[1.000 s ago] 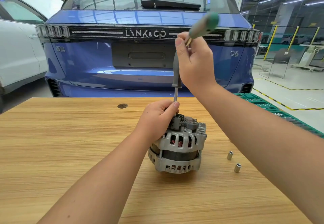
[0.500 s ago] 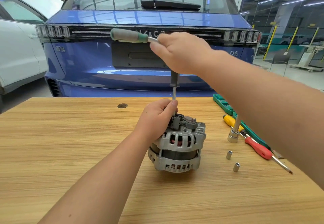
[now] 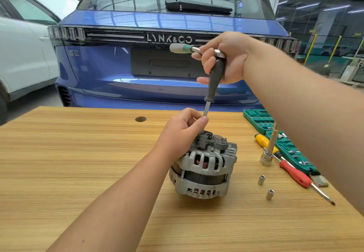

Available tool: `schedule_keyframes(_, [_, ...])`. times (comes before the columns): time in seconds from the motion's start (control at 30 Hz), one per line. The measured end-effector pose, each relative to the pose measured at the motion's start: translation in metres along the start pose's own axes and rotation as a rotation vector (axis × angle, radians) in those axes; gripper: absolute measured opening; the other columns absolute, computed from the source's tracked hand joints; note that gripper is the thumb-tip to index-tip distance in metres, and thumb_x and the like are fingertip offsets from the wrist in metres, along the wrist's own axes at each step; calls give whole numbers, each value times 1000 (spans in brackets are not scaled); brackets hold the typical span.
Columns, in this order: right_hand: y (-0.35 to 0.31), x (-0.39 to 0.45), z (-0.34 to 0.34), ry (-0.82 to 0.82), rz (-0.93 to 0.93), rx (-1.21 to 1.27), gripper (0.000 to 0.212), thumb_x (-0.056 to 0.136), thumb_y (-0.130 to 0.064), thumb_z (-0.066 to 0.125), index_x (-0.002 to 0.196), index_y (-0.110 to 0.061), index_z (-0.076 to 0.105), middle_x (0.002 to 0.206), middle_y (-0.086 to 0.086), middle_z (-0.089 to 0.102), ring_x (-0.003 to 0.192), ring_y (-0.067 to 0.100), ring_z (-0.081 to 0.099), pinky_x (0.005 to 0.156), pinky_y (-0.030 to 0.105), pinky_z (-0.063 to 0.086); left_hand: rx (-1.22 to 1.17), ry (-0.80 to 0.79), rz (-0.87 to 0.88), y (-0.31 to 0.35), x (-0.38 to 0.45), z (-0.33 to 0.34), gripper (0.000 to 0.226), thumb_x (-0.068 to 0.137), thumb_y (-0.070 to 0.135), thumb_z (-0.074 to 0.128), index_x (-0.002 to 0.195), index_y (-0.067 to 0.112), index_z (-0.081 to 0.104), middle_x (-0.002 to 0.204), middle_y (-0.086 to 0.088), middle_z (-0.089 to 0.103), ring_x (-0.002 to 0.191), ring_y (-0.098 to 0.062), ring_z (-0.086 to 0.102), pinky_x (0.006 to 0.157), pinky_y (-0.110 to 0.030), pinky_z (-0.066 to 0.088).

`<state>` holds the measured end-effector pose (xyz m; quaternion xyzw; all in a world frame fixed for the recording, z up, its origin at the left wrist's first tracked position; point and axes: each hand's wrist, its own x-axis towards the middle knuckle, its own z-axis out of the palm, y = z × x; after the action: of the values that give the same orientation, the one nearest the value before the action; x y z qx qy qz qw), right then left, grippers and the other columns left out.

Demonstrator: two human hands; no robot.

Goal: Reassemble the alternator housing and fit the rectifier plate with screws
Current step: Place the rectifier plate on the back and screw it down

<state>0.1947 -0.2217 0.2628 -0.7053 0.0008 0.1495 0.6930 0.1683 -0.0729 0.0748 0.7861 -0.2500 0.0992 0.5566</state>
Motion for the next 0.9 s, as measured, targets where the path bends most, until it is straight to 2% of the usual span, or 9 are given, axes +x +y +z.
schedule_keyframes(0.17, [17,0,3,91,-71,418,25,100,-15,42,108,-2,61,67,-7,53,51,7,45,73,31,46,67,-2,26,2,-2,0,27,101,45,52,79,35,61,67,23,57,65,3,50,65,-28,40])
schedule_keyframes(0.27, [29,-4,3,112,-158,732,9,94,-14,53,102,-10,50,71,1,55,58,15,52,86,29,47,96,7,41,3,-2,0,32,104,42,50,73,36,58,65,23,56,65,4,50,63,-28,36])
schedule_keyframes(0.37, [42,-8,4,26,-222,805,12,92,-16,62,87,-12,51,68,1,54,62,15,52,100,29,41,102,8,48,4,-3,1,36,103,43,48,69,35,56,63,21,54,63,2,48,63,-29,35])
schedule_keyframes(0.47, [49,-7,10,38,-303,772,17,95,-19,63,84,-10,55,65,0,58,69,14,54,91,28,43,99,28,41,5,-4,2,41,104,42,47,65,30,53,58,17,48,59,-1,44,61,-30,34])
schedule_keyframes(0.57, [57,2,18,171,-457,784,13,98,-11,63,93,-16,52,81,3,59,72,16,56,72,30,46,132,64,32,7,-4,4,44,106,39,47,63,28,49,55,16,45,57,-3,41,60,-30,31])
schedule_keyframes(0.63, [68,9,25,295,-633,637,24,97,-5,62,83,-20,51,91,2,64,79,19,60,67,33,49,153,81,17,9,-4,5,44,106,38,47,63,26,49,54,16,45,56,-3,41,59,-31,30])
schedule_keyframes(0.73, [78,13,30,569,-923,174,27,95,0,61,78,-19,53,99,-2,67,75,17,61,61,38,53,166,111,-9,14,-6,7,47,106,39,46,61,26,44,51,15,41,53,-4,38,57,-32,28])
schedule_keyframes(0.83, [76,16,30,651,-1106,-230,19,97,-2,56,80,-10,52,78,3,56,66,20,48,62,41,44,184,173,-32,19,-12,13,50,107,42,45,60,24,42,49,12,40,52,-7,38,54,-33,25])
schedule_keyframes(0.9, [74,14,33,632,-1135,-458,13,98,-4,53,89,-13,55,77,-1,48,65,14,42,65,29,37,215,236,-57,23,-18,19,52,107,45,42,62,19,48,52,8,45,54,-10,41,54,-35,29])
